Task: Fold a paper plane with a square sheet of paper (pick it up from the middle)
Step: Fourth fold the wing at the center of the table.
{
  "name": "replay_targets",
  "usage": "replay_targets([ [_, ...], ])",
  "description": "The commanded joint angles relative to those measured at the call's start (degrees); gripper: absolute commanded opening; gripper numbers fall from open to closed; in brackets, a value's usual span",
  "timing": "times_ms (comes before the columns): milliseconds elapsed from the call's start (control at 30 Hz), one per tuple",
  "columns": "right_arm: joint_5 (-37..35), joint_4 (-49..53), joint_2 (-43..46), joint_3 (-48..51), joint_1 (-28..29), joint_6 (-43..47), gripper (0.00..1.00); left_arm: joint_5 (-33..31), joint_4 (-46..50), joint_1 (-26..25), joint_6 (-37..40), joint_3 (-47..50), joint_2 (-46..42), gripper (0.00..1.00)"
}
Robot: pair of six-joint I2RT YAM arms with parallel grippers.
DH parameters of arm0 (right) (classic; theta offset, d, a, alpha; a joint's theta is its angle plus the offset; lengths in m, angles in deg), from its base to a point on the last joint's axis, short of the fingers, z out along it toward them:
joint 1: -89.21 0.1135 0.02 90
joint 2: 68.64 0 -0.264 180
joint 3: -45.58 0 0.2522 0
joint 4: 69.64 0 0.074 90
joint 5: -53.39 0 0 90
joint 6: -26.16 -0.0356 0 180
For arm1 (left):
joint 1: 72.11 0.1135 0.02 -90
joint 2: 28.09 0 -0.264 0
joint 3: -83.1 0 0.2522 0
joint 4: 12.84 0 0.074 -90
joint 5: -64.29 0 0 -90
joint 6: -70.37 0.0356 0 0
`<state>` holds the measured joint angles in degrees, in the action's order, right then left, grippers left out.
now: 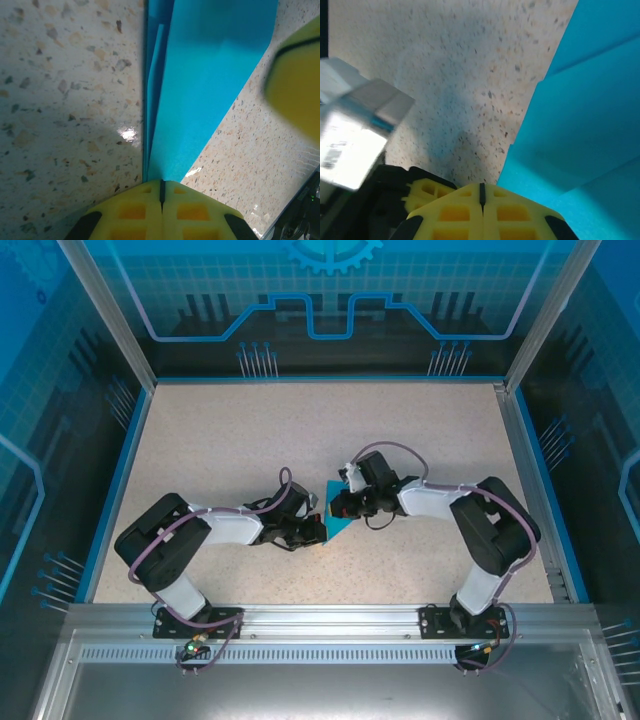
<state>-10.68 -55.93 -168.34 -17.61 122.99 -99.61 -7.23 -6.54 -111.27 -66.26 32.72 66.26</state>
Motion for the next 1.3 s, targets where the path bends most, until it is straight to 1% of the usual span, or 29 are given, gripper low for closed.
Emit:
replay_targets([
  [0,0.48,0.98,-3.01,-0.64,0.58,0.15,0.0,-0.28,10.3,-0.12,0.35,2.03,2.79,0.0],
  [167,-1.57,3.55,-6.34,-3.78,0.38,1.44,0.0,-0.29,10.97,-0.13,0.48,1.82,2.75,0.0],
  [267,-2.38,4.11,-7.73,-4.91,-0.74,1.67,0.0,-0.13,11.51,-0.12,0.48,1.79,2.86,0.0],
  [500,-3.17,3.92,-9.53,-6.4,-5.8,1.35,0.0,-0.02,12.97,-0.05,0.79,1.9,2.86,0.0],
  [833,-4.56,5.3,-14.99,-11.29,-12.72,2.98,0.0,0.06,13.01,-0.13,0.82,2.08,2.77,0.0],
  [967,-5.0,6.56,-15.72,-13.58,-15.19,3.55,0.0,0.15,13.09,-0.07,0.89,1.99,2.61,0.0],
  [1133,-6.15,9.24,-16.16,-16.93,-16.68,4.73,0.0,0.15,13.34,-0.05,0.95,1.54,2.6,0.0],
  [1267,-6.53,9.69,-12.02,-16.62,-16.82,4.33,0.0,0.15,14.23,-0.08,1.27,-0.2,1.53,0.0],
])
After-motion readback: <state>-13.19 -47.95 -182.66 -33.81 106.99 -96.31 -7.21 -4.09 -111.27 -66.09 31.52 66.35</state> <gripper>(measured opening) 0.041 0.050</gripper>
